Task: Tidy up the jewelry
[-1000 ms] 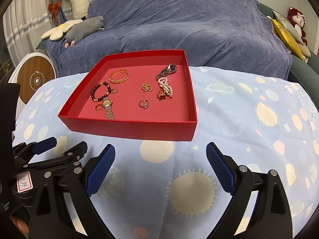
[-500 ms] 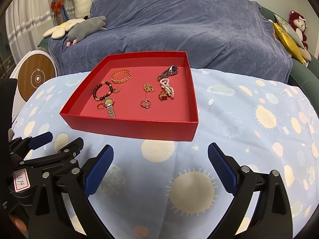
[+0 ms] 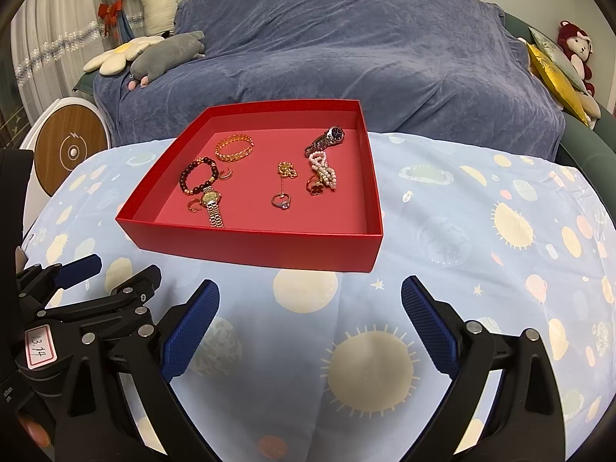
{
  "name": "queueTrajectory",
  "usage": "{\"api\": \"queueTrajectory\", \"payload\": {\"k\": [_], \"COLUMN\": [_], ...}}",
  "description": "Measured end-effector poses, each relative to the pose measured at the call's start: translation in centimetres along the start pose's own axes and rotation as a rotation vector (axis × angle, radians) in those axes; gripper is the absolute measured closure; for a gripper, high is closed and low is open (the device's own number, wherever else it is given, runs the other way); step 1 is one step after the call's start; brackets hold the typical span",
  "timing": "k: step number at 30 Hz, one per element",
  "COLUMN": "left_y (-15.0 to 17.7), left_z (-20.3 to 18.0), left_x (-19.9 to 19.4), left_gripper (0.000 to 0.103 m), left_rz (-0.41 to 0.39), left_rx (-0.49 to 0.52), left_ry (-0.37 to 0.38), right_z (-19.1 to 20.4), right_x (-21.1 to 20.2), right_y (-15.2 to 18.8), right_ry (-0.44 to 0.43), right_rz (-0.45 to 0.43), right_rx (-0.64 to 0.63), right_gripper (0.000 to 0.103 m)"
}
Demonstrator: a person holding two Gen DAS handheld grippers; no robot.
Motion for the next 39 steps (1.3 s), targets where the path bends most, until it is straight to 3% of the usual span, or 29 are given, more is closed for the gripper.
{"api": "queueTrajectory", "payload": {"k": [39], "left_y": [0.11], "left_z": [0.00], "left_x": [-0.38], "left_gripper": [0.030], "left_rz": [-0.025], "left_rx": [0.007], "left_ry": [-0.027], "right_z": [-0.12], "right_x": [-0.49], "right_y": [0.04], "right_ry": [0.008], "right_rz": [-0.003], "right_rx": [-0.001], "right_gripper": [0.010]}}
Point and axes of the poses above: each gripper's, at about its wrist camera, not at the fingertips, and x roughly the way its jaws point, z to its left, y to its underside, the point moved 2 cm from there along x, roughly the way its jaws point, and after that the axes turned 10 degrees about -x, right-handed, at the moved point
